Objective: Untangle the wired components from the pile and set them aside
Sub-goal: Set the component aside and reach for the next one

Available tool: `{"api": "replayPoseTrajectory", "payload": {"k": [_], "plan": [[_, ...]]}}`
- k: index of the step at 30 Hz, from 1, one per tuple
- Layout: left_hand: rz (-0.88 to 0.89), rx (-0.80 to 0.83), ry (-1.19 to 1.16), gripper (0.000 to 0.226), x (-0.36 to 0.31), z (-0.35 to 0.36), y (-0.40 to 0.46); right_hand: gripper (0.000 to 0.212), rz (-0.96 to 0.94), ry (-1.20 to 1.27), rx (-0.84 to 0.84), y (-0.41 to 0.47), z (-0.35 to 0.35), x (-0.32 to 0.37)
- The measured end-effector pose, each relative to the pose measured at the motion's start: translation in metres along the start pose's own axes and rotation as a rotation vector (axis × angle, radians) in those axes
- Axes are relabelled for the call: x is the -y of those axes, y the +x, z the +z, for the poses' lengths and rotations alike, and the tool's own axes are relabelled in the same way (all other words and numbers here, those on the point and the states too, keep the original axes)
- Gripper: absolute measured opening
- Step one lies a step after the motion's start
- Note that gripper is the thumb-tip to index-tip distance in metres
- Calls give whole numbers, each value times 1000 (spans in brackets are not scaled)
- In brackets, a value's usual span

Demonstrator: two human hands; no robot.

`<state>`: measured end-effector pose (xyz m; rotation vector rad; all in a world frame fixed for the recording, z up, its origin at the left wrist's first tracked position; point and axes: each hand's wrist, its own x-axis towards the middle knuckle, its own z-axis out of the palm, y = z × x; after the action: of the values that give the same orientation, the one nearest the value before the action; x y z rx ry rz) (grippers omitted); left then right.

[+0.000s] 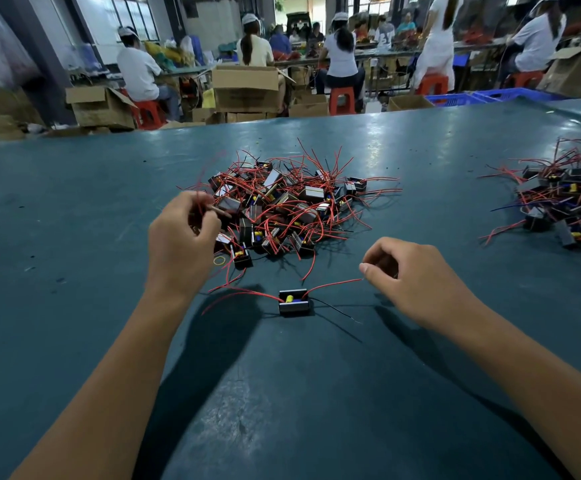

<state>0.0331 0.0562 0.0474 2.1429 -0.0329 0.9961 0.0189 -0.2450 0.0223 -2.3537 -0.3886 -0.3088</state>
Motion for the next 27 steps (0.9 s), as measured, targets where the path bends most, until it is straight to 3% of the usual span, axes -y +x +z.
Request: {"api": "replayPoseTrajectory", "payload": {"k": [3,7,12,16,23,27], "plan": [[-107,-23,-355,14,-8,0,0,11,10,19,-34,0,0,0],[-361,196,-809,16,-25,14,-14,11,-18,71,-107,-1,-1,3],[-524,421,-1082,13,-49,31,-38,10,-99,129,-156,-2,-4,11],[-536,535,-1125,36,-63,38,-50,9,-152,204,-139,-4,-6,15],[-533,649,-1078,30,-73,40,-62,20,-89,490,171,-7,-4,25],[-500,685,-1053,24,-74,40,-65,11,-72,569,206,-8,-4,25]]}}
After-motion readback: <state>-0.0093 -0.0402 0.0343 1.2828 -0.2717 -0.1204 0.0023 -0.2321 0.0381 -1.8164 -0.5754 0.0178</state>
